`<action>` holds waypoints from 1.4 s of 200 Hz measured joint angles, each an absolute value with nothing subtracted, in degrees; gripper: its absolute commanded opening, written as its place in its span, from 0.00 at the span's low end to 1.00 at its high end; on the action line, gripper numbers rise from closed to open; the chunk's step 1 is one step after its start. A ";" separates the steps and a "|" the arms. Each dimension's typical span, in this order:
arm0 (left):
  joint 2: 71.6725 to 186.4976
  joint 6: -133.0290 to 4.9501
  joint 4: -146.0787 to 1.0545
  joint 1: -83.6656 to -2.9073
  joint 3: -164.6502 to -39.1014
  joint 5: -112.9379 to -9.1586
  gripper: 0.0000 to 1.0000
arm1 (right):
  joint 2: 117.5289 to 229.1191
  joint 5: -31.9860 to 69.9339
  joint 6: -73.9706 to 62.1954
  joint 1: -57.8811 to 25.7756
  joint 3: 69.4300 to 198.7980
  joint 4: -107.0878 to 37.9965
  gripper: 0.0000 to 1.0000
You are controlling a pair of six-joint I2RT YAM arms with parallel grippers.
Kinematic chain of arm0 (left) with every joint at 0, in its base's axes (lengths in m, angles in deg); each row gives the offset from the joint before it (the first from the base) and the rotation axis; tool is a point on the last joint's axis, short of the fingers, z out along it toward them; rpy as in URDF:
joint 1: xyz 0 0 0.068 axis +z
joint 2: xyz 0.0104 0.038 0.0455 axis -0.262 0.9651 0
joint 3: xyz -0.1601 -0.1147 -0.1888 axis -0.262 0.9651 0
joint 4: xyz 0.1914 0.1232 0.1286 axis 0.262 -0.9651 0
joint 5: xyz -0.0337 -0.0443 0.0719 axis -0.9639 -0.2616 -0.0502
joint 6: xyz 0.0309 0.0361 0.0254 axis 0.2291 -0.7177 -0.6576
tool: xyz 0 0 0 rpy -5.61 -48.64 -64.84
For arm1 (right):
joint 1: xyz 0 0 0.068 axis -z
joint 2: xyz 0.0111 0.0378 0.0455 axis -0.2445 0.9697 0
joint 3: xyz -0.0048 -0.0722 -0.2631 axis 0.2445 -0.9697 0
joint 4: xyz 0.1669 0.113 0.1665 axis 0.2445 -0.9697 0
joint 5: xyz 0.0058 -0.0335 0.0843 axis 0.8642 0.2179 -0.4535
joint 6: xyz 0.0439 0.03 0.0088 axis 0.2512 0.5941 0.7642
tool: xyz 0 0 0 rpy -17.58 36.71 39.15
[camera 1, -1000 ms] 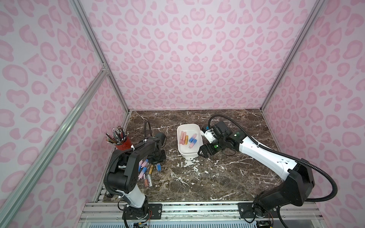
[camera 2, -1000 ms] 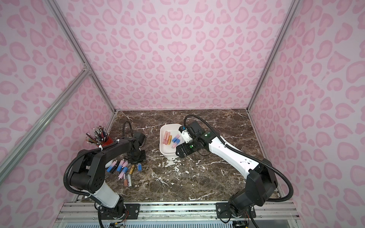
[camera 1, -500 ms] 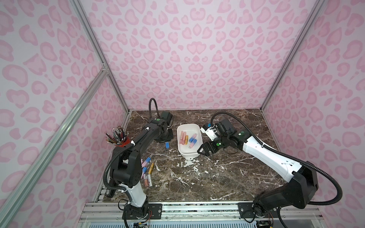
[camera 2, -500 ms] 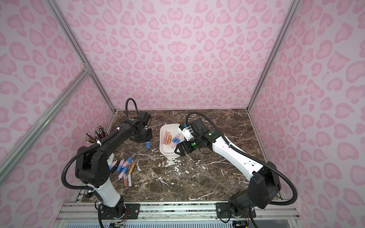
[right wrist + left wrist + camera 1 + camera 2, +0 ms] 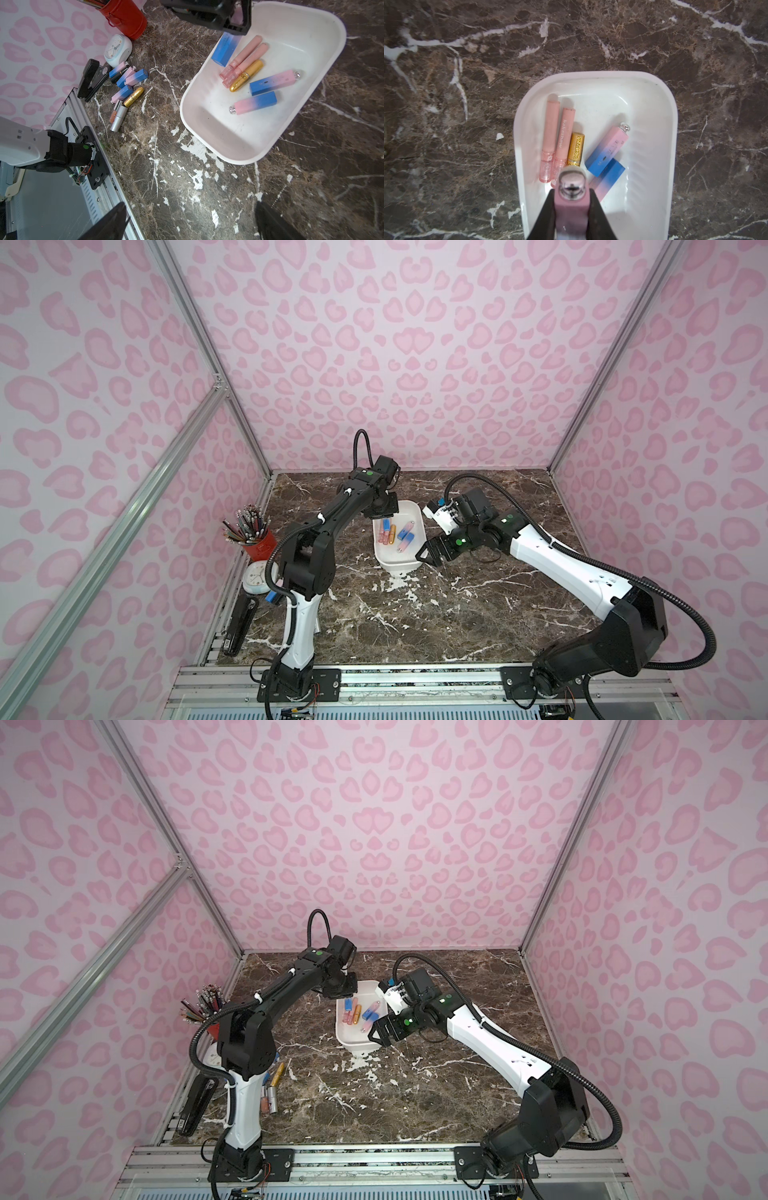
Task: Put the lipstick into the storage box
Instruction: Place the lipstick in the storage box.
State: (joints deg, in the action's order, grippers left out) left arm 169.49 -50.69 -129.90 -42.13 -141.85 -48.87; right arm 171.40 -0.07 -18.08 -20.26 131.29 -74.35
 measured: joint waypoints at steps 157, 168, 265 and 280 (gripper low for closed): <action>184.81 -51.33 -126.95 -43.63 -153.48 -53.75 0.12 | 170.19 1.46 -17.73 -16.44 130.96 -75.35 0.99; 185.42 -51.39 -127.15 -43.63 -154.57 -53.97 0.20 | 169.78 1.63 -17.67 -16.20 130.77 -75.48 0.99; 180.20 -54.39 -130.54 -43.15 -158.02 -51.45 0.42 | 167.61 2.22 -16.00 -15.41 127.64 -74.41 0.99; 176.74 -55.00 -130.82 -43.13 -155.12 -49.70 0.42 | 167.20 1.89 -15.46 -15.43 127.25 -74.00 0.99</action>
